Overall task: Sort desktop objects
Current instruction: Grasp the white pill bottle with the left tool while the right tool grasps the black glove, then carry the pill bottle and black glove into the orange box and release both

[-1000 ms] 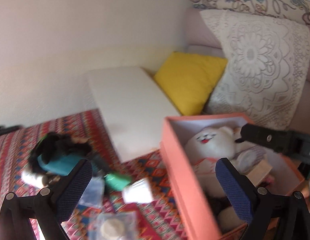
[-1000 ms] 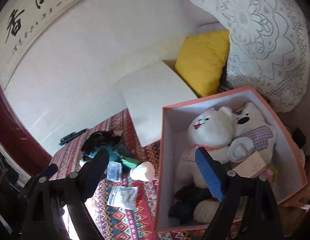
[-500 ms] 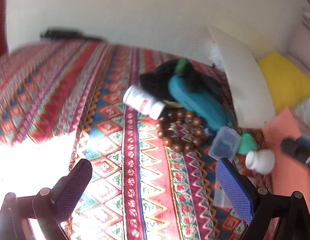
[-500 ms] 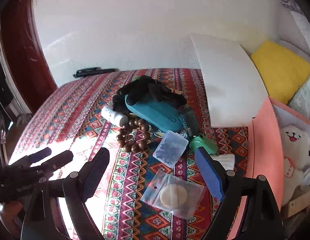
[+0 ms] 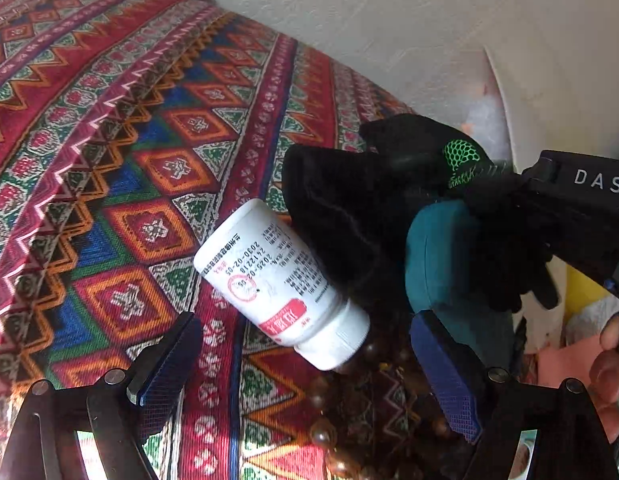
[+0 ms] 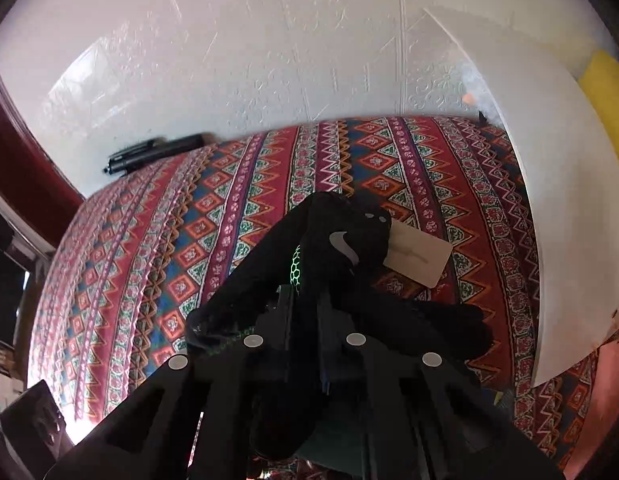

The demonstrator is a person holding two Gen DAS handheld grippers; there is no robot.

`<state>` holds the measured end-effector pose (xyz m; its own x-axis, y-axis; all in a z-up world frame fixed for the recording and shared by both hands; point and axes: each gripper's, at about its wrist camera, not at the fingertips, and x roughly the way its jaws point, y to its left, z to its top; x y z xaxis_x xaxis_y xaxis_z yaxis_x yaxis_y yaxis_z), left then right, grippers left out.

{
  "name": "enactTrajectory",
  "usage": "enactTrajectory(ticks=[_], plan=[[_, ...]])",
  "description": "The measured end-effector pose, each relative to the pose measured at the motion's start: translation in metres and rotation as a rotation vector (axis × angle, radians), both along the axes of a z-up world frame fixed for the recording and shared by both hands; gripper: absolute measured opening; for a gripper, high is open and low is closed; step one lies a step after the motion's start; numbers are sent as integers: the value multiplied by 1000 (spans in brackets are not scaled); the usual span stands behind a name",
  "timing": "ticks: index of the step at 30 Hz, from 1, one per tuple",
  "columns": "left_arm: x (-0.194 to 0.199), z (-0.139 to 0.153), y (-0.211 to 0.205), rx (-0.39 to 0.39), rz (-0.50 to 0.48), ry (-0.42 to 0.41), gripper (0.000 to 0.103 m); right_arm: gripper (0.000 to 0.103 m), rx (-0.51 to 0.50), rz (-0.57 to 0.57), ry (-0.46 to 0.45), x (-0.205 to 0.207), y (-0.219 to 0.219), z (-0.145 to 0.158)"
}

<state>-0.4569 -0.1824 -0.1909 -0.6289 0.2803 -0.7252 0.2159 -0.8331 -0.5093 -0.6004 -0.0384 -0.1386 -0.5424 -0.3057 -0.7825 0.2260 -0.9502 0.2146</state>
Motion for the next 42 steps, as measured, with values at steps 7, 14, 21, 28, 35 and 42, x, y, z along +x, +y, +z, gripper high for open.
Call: enactTrajectory(ticks=[7, 14, 21, 28, 35, 42], plan=[[2, -3, 1, -115, -3, 81, 49, 10, -219, -50, 54, 43, 66, 12], [100, 41, -17, -149, 45, 136, 48, 10, -345, -44, 129, 131, 116, 63], [217, 107, -5, -184, 50, 242, 48, 10, -406, 68, 293, 234, 131, 129], [281, 162, 26, -179, 32, 340, 48, 10, -470, 133, 390, 312, 150, 168], [311, 222, 92, -245, -49, 459, 48, 10, -509, 148, 578, 406, 208, 216], [321, 271, 193, -253, -227, 572, 49, 10, -481, -6, 818, 503, 302, 257]])
